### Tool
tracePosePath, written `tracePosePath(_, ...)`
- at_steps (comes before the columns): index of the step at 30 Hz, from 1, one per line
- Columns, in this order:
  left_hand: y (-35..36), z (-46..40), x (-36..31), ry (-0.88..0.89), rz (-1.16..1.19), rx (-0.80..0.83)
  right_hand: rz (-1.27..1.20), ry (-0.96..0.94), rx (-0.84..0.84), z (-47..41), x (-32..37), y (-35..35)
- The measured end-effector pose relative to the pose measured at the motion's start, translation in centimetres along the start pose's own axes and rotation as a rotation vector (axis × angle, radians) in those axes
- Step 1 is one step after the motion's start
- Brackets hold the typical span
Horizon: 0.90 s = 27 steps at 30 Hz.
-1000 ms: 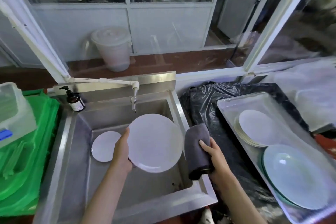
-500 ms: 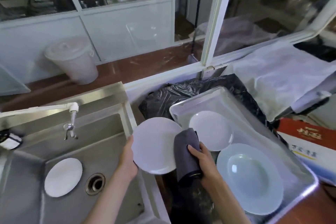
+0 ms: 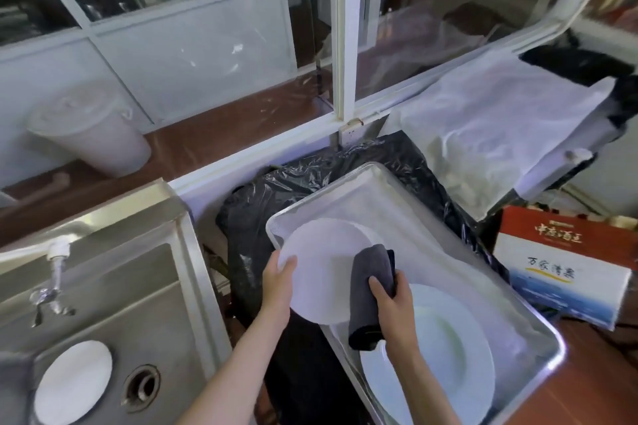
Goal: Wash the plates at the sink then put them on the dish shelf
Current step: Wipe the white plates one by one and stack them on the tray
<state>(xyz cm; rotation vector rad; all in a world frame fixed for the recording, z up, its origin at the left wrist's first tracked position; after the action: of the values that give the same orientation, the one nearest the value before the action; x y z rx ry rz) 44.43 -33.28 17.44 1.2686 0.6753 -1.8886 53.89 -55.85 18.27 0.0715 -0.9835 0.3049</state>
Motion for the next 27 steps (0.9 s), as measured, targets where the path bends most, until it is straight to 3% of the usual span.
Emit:
tracePosePath(7, 4.3, -2.1, 1.1, -0.013, -0.067, 0.025, 0.058, -0.010, -0.104, -2.4, 0.6, -2.7)
tracePosePath(20, 4.9, -3.7, 3.3, -0.043, -0.213, 0.000, 0.077, 0.049, -0.148, -4.0, -0.9, -1.8)
tracePosePath(27, 5.0, -3.9, 2.4, -0.069, -0.255, 0.111, 0.023, 0.052, -0.138, -4.2, -0.5, -1.5)
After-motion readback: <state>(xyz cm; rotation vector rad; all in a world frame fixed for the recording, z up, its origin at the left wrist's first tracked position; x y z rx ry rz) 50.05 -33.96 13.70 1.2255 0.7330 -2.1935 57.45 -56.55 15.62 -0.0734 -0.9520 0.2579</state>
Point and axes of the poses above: each hand's wrist, its own z-axis away from the middle knuckle, its own y-axis out of the palm, x = y × z, the point moved 7 cm from there along -z, towards the middle knuckle, and after that the axes turned 7 degrees about y, right-handed, at the moved point
